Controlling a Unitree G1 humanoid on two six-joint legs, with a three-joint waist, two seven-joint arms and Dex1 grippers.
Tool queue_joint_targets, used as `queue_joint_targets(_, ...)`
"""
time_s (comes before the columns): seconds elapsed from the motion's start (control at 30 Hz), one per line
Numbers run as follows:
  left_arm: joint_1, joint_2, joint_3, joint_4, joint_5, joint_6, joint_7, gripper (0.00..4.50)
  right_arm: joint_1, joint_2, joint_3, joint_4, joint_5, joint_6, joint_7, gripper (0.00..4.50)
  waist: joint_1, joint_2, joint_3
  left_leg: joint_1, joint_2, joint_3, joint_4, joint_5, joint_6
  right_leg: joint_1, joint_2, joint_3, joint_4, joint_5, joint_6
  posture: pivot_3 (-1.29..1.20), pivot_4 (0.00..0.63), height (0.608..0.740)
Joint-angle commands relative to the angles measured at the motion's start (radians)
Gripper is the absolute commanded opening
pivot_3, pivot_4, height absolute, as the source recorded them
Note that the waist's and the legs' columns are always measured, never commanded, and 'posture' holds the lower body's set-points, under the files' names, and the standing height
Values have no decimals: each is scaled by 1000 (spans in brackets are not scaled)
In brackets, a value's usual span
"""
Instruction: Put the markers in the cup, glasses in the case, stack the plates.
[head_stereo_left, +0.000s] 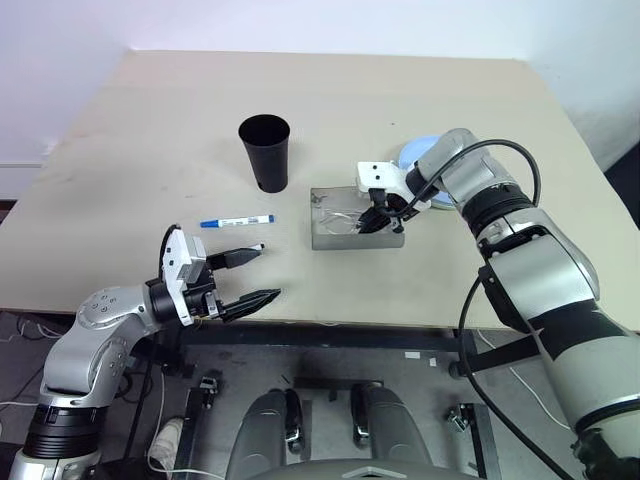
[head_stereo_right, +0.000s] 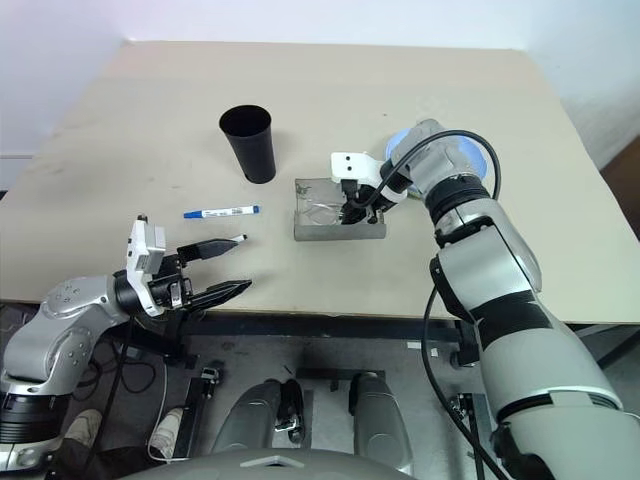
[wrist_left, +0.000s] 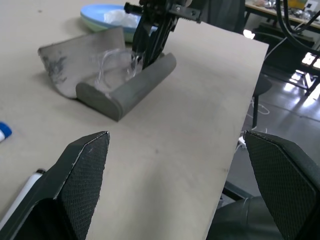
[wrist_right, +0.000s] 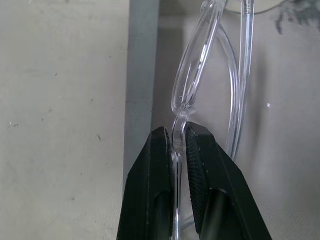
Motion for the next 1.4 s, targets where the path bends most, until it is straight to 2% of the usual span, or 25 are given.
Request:
queue_joint_targets(0.03,-11,11,16,-40,-19,4,8,4500,-2,10,15,13,-41,-33,24,112,0,0,0,0,0,0,0,0,0,0,0,0,0,0,0,0,150,710)
queue_joint_targets(0.2,-8,18,18,-37,-24,1,8,4500,-11,22,2,22,-50,-17,70,112,0,0,0,1,0,0,0,0,0,2,0,0,0,0,0,0,150,710)
queue_joint_targets(0.4,4,17,23,-27,-20,-14,1,4500,-21,34,-4,38,-70,2,71,2072,-3,0,0,2,0,0,0,0,0,1,0,0,1,0,0,0,150,710)
queue_joint_targets(0.57,8,16,23,-14,-14,-29,-7,4500,-29,41,-13,45,-79,19,60,3304,-13,0,0,5,0,0,-1,0,-1,2,0,0,1,0,-1,0,150,710)
queue_joint_targets(0.93,28,5,13,80,20,-122,-65,4500,-42,40,-16,48,-99,103,120,3304,-21,0,0,2,0,0,-2,0,-1,0,0,1,1,0,-1,0,150,710)
queue_joint_targets(1.4,10,0,-5,142,42,-174,-106,4500,-94,62,-62,60,-50,319,123,3304,-21,1,0,2,0,0,-3,1,-2,-1,-1,1,1,0,-1,0,150,710)
